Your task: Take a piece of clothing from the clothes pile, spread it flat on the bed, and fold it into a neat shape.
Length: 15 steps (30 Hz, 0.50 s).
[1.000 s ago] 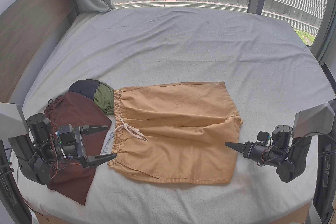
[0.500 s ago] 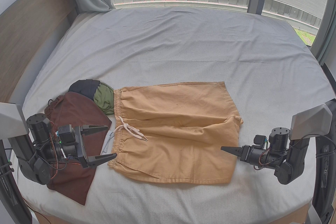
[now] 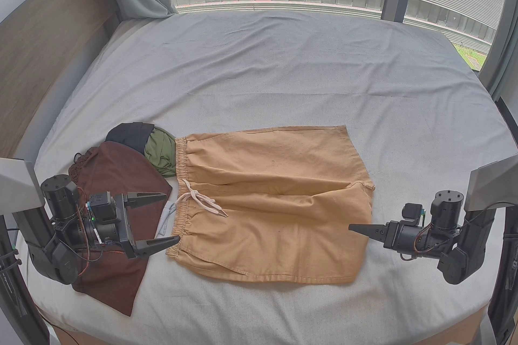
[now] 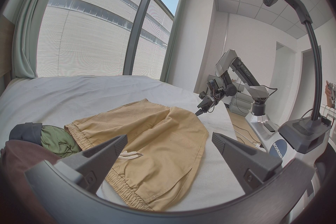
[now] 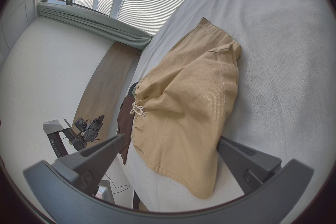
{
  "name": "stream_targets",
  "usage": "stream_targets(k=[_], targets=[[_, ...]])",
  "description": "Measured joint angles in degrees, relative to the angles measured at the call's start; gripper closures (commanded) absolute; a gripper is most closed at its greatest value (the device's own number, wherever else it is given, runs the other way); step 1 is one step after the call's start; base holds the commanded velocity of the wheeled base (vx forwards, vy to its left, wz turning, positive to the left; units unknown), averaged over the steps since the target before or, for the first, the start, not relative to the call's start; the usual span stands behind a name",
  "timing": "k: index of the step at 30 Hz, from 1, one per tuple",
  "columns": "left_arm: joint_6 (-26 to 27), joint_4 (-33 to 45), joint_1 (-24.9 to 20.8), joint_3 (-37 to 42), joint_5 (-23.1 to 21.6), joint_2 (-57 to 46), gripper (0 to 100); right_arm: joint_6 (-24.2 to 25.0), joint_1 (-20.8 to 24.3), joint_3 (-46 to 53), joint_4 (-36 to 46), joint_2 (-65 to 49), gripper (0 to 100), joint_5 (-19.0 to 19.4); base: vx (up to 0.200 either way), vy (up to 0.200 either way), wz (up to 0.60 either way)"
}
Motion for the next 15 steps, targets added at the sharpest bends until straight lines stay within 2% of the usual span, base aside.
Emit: stream_targets(k=[5, 11, 15], targets=[[0.0, 0.0, 0.0, 0.0, 0.0, 0.0, 0, -0.1, -0.4, 1.6, 0.0, -3.0, 0, 0.3, 0.0, 0.0, 0.0], [0.0, 0.0, 0.0, 0.0, 0.0, 0.0, 0, 0.0, -1.9, 3.1, 0.1, -6.0, 0, 2.5, 0.0, 0.0, 0.0], [0.0, 0.0, -0.1, 0.0, 0.0, 0.0, 0, -1.8, -2.6, 3.9, 0.1, -6.3, 0, 2.5, 0.0, 0.0, 0.0]])
